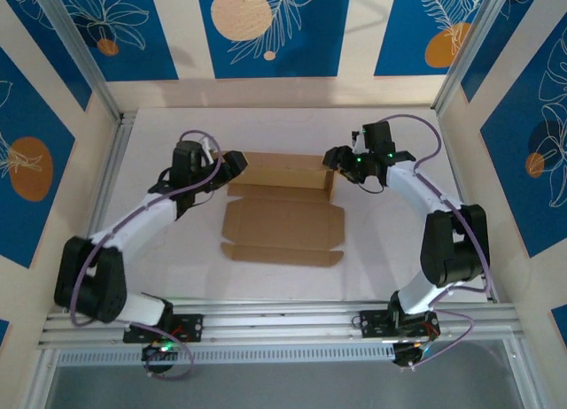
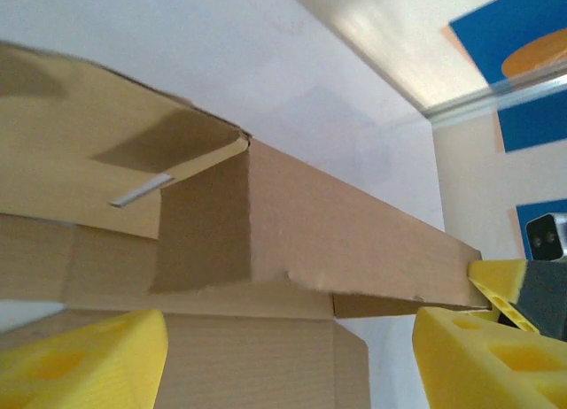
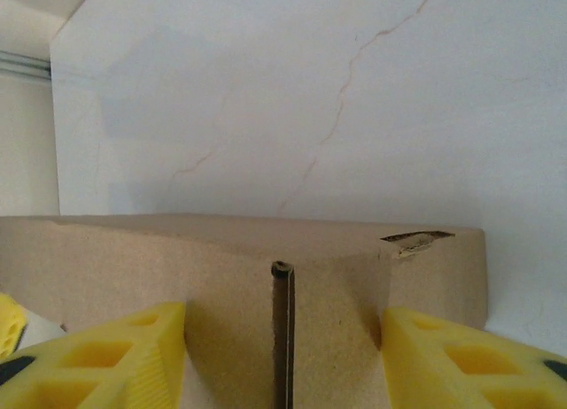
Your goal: Fold the paper box
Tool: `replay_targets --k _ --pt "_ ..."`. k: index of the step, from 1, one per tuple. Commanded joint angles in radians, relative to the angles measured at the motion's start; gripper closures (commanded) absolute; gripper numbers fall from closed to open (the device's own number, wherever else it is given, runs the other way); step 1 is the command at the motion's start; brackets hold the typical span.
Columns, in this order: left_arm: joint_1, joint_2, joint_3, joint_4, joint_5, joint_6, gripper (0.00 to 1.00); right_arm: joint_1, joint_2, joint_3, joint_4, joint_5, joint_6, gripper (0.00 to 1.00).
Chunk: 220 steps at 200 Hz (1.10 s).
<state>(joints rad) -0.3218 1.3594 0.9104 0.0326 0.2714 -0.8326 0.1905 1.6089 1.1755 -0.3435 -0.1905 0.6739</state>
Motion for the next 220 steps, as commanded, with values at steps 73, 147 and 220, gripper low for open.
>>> replay_targets --k 73,147,220 --pt "0.072 0.034 -0.234 0.088 -0.111 -0.073 0.38 -0.025 0.060 0.013 -0.024 0.029 0.026 0.46" --pt "0.086 0.222 -0.260 0.360 -0.110 -0.131 0.35 -0.072 0.015 -0.102 0.103 -0.047 0.053 0.47" --pt "0.079 0.435 -0.279 0.720 -0.029 -0.252 0.38 -0.075 -0.001 -0.140 0.140 -0.060 0.082 0.48"
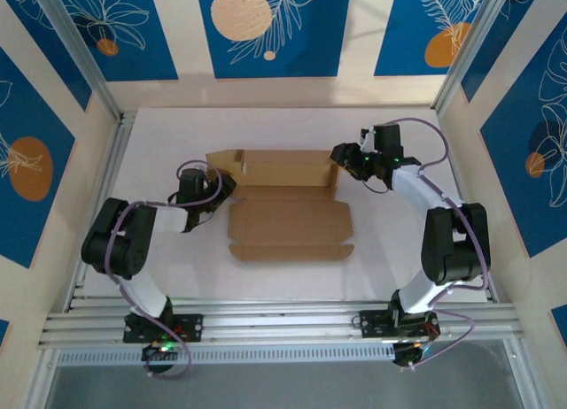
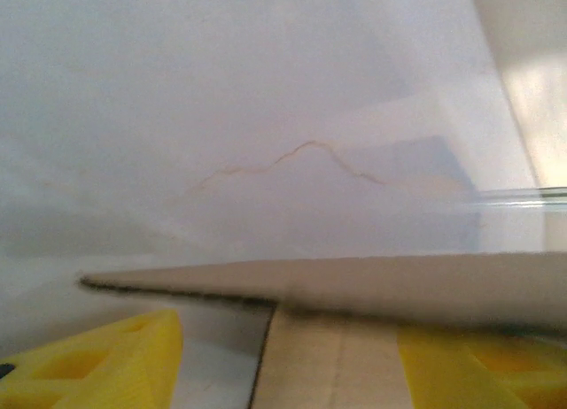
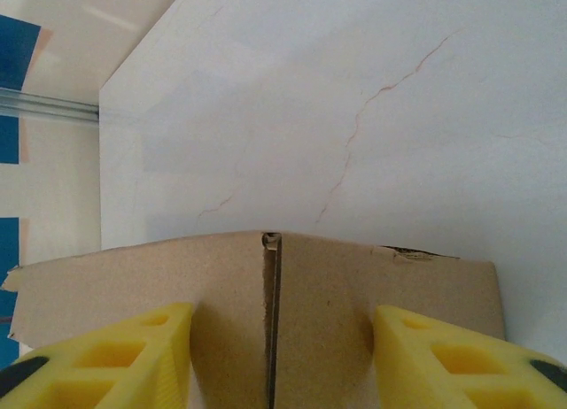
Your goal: Fold the paper box
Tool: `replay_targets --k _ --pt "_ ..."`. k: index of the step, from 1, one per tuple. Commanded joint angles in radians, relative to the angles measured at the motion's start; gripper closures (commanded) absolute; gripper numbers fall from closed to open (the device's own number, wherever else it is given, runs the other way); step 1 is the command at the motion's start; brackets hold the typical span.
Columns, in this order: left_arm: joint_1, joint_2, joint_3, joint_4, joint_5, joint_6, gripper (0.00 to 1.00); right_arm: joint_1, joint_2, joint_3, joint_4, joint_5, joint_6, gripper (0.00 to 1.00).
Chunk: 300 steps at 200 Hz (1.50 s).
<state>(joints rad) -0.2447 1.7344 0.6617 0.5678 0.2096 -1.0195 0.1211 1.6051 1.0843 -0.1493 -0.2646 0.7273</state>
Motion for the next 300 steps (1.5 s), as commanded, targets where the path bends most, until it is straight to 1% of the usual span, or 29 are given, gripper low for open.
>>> replay_targets --k 1,25,49,71,134,164,225,251,277,300 --pt "0.002 0.063 -0.031 0.192 0.033 -0.067 0.38 -0.005 0.002 -0.051 -0.053 0.015 0.030 0.48" --pt "-0.002 0.142 -0.046 0.352 0.052 -0.148 0.46 0.000 0.002 -0.070 -0.032 0.010 0.054 0.49" --pt "-0.004 0.205 -0.056 0.482 0.078 -0.210 0.50 0.008 0.002 -0.072 -0.032 0.013 0.058 0.50" --pt "-0.005 0.222 -0.060 0.547 0.105 -0.240 0.54 0.015 0.003 -0.069 -0.041 0.023 0.058 0.50" --pt "-0.013 0.209 -0.051 0.587 0.179 -0.284 0.55 0.023 0.012 -0.067 -0.041 0.035 0.061 0.51" --pt "-0.030 0.219 -0.030 0.592 0.210 -0.298 0.54 0.029 0.021 -0.063 -0.036 0.030 0.069 0.51" --pt "-0.099 0.240 0.016 0.564 0.217 -0.294 0.50 0.041 0.025 -0.052 -0.044 0.031 0.066 0.51" --pt "-0.105 0.246 0.032 0.514 0.212 -0.278 0.50 0.042 0.027 -0.049 -0.048 0.028 0.066 0.51" --pt "-0.104 0.258 0.030 0.526 0.212 -0.286 0.50 0.040 0.022 -0.055 -0.053 0.035 0.059 0.51" --pt "-0.093 0.213 0.015 0.500 0.217 -0.263 0.49 0.028 0.016 -0.038 -0.083 0.046 0.038 0.51"
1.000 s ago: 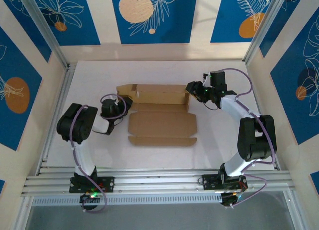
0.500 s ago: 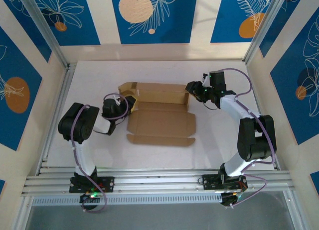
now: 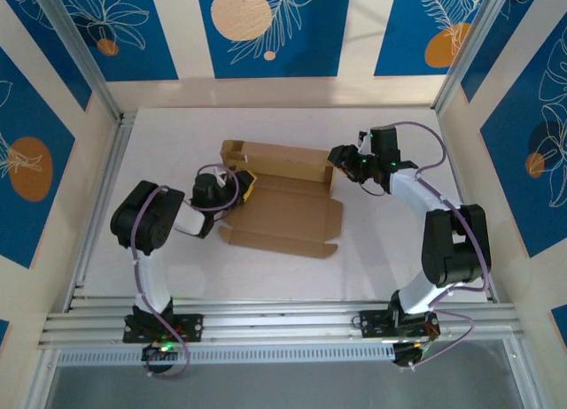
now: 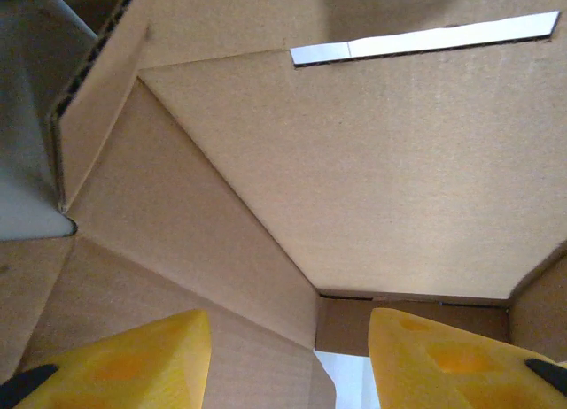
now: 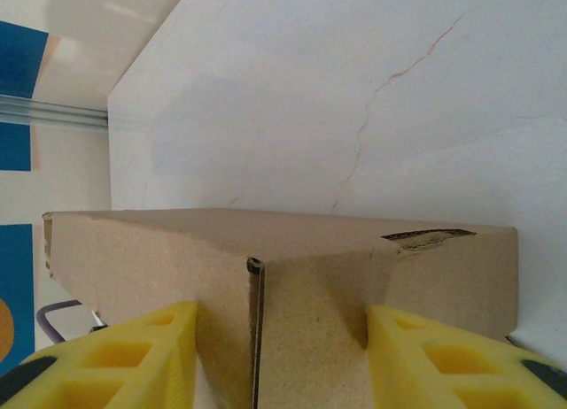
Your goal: Fold the paper box
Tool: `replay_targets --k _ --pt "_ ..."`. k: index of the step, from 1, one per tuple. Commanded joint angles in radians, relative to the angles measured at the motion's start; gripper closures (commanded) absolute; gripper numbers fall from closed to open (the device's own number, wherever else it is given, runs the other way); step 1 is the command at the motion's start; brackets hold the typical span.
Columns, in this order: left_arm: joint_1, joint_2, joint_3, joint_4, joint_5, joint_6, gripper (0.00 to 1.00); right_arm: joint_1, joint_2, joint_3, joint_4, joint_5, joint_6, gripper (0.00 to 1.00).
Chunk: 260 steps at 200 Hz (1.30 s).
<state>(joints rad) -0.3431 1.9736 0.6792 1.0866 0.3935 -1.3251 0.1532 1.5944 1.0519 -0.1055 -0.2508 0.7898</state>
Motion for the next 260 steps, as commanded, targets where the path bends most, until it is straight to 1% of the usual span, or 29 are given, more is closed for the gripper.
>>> replay_targets --k 1,26,42,71,96,118,131,142,155,173,184,199,216,236,252,260 --pt "0.005 -0.030 -0.003 -0.021 0.033 0.044 0.49 -0.004 0.027 -0.004 -0.130 0.033 -0.026 0.50" --pt "0.022 -0.141 -0.033 -0.125 0.038 0.114 0.43 -0.010 0.028 0.021 -0.168 0.043 -0.061 0.51" --pt "0.031 -0.234 -0.048 -0.226 0.061 0.170 0.40 -0.010 0.029 0.031 -0.182 0.049 -0.078 0.51" --pt "0.054 -0.445 -0.051 -0.540 0.051 0.319 0.34 -0.007 0.026 0.040 -0.193 0.061 -0.096 0.50" --pt "0.061 -0.627 0.031 -0.843 0.018 0.465 0.31 0.001 0.026 0.049 -0.201 0.070 -0.114 0.50" --pt "0.072 -0.766 0.156 -1.103 -0.061 0.612 0.29 0.009 0.026 0.055 -0.207 0.073 -0.127 0.51" --pt "0.101 -0.804 0.261 -1.255 -0.159 0.700 0.28 0.012 0.028 0.055 -0.208 0.070 -0.133 0.50" --pt "0.149 -0.784 0.345 -1.356 -0.232 0.741 0.28 0.014 0.027 0.055 -0.207 0.068 -0.136 0.50" --pt "0.234 -0.717 0.421 -1.410 -0.258 0.737 0.31 0.018 0.027 0.055 -0.206 0.066 -0.139 0.51" --pt "0.332 -0.586 0.494 -1.404 -0.247 0.710 0.34 0.023 0.027 0.056 -0.204 0.059 -0.142 0.50" --pt "0.359 -0.503 0.514 -1.352 -0.249 0.710 0.36 0.027 0.029 0.054 -0.200 0.055 -0.144 0.51" --pt "0.377 -0.367 0.585 -1.334 -0.247 0.704 0.38 0.032 0.034 0.063 -0.207 0.051 -0.148 0.50" --pt "0.379 -0.210 0.714 -1.375 -0.238 0.740 0.40 0.034 0.038 0.067 -0.212 0.050 -0.149 0.50" --pt "0.370 -0.062 0.859 -1.447 -0.217 0.801 0.39 0.035 0.045 0.078 -0.217 0.042 -0.146 0.51" --pt "0.363 0.033 0.927 -1.482 -0.159 0.851 0.39 0.035 0.053 0.088 -0.224 0.032 -0.145 0.51" --pt "0.356 0.058 0.942 -1.496 -0.119 0.867 0.41 0.035 0.056 0.093 -0.226 0.031 -0.143 0.50"
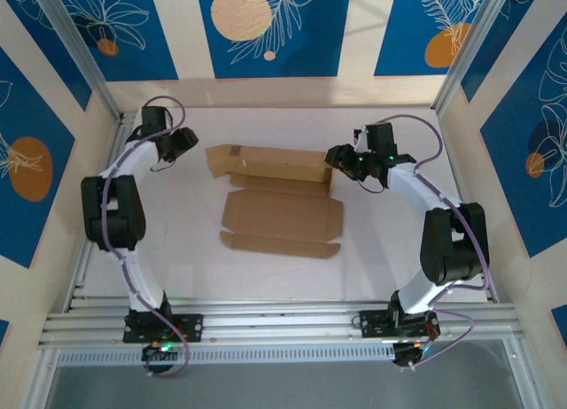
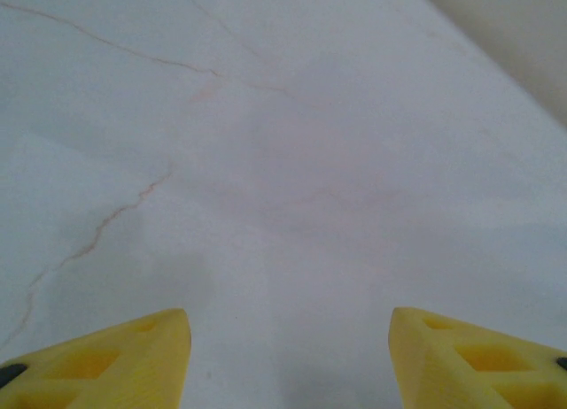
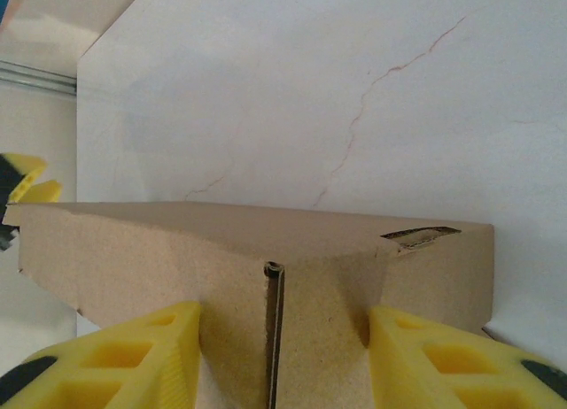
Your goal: Fold the paper box
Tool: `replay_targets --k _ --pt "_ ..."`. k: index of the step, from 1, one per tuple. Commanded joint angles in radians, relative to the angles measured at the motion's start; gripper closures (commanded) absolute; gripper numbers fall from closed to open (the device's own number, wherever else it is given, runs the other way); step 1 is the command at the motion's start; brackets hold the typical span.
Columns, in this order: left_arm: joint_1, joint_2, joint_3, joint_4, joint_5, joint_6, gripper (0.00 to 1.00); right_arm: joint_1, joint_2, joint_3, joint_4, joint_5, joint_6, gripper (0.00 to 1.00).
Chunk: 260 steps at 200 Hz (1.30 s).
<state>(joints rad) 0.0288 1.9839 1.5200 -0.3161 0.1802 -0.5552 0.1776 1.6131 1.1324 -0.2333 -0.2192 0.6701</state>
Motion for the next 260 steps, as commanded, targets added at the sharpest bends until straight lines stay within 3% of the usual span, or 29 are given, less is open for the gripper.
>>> replay_targets --k 1,45,75,105,143,158,185,209,224,242,260 --pt "-0.018 0.050 0.101 -0.094 0.100 0.100 0.41 0.010 0.037 0.014 -0.098 0.000 -0.024 0.51" --pt "-0.106 0.016 -0.001 -0.054 0.244 0.188 0.38 0.008 0.051 0.030 -0.091 -0.005 -0.012 0.50" --pt "-0.125 -0.073 -0.156 0.037 0.295 0.125 0.38 0.002 0.052 0.031 -0.081 -0.014 0.006 0.51" --pt "-0.130 -0.196 -0.342 0.189 0.271 -0.016 0.38 0.006 0.043 0.023 -0.064 -0.003 0.030 0.51" --pt "-0.145 -0.342 -0.501 0.260 0.145 -0.104 0.36 0.031 0.020 0.001 -0.039 0.036 0.038 0.50" --pt "-0.144 -0.377 -0.521 0.264 0.098 -0.093 0.35 0.027 0.015 0.028 -0.085 0.060 -0.005 0.45" --pt "-0.145 -0.372 -0.487 0.231 0.081 -0.061 0.36 0.033 -0.035 0.104 -0.201 0.239 -0.113 0.27" --pt "-0.145 -0.362 -0.485 0.260 0.104 -0.069 0.36 0.071 -0.106 0.132 -0.234 0.338 -0.157 0.25" --pt "-0.145 -0.363 -0.491 0.285 0.108 -0.074 0.36 0.139 -0.148 0.132 -0.211 0.438 -0.261 0.28" --pt "-0.145 -0.351 -0.483 0.304 0.119 -0.080 0.37 0.237 -0.173 0.121 -0.132 0.501 -0.499 0.30" --pt "-0.148 -0.334 -0.472 0.330 0.141 -0.092 0.37 0.305 -0.196 0.079 -0.022 0.426 -0.836 0.30"
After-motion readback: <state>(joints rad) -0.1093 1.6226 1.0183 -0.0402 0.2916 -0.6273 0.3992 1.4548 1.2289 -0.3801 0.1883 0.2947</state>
